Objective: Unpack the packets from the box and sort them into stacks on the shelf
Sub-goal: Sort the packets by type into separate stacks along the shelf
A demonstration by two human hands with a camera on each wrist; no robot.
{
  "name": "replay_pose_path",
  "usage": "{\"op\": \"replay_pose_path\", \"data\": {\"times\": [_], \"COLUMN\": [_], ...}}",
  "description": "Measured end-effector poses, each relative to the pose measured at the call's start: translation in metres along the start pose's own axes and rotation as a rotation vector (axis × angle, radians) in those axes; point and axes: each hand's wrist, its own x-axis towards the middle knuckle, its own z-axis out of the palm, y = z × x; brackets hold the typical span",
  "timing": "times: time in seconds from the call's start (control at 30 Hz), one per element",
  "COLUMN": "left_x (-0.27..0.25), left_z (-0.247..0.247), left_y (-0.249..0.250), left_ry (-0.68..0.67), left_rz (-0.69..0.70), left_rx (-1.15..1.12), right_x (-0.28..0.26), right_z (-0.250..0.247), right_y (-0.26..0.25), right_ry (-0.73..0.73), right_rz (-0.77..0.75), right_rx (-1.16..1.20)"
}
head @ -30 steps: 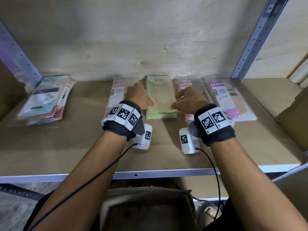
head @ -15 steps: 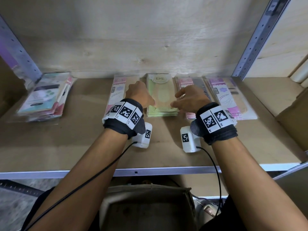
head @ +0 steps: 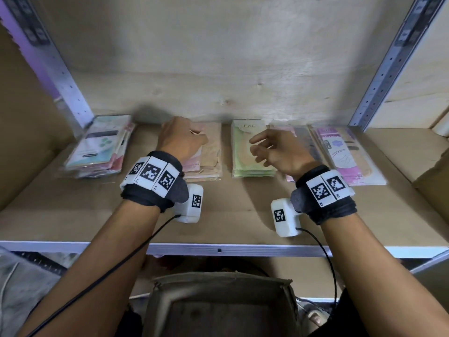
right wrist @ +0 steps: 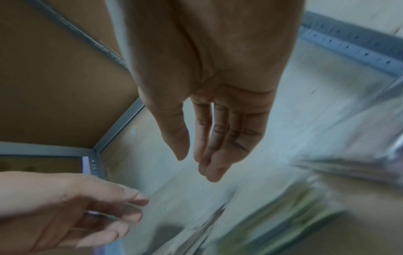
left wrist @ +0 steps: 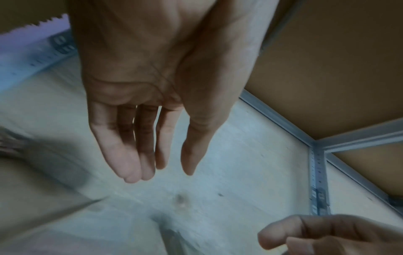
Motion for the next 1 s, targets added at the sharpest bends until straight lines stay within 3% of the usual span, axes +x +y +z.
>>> {"op": "replay_pose_path", "data": {"times": [0.23,0.5,0.77,1.0], "left_x": [0.001,0.008,0.005,-0.008], "left_z": [-0.066,-0.124,-0.152,-0.152], "left_y": [-0.071,-0.146,-0.189,-0.192], "left_ry": [0.180,0.234,0.088,-0.076], "left_rz": [-0.153,-0.306,-0.405,-0.355], "left_rx": [-0.097,-0.051,0.047,0.045], "right_x": [0.001,0.025,0.058,0.060], "right_z": [0.067,0.166,0.250,0.286], "right_y": [-0.038,-0.086,-0.130,-0.135], "right_ry": [-0.203,-0.376,-0.397,-0.315], "right_rz": [-0.080,-0.040,0.067,0.125], "right_rx": [0.238,0.246,0.191,0.116]}}
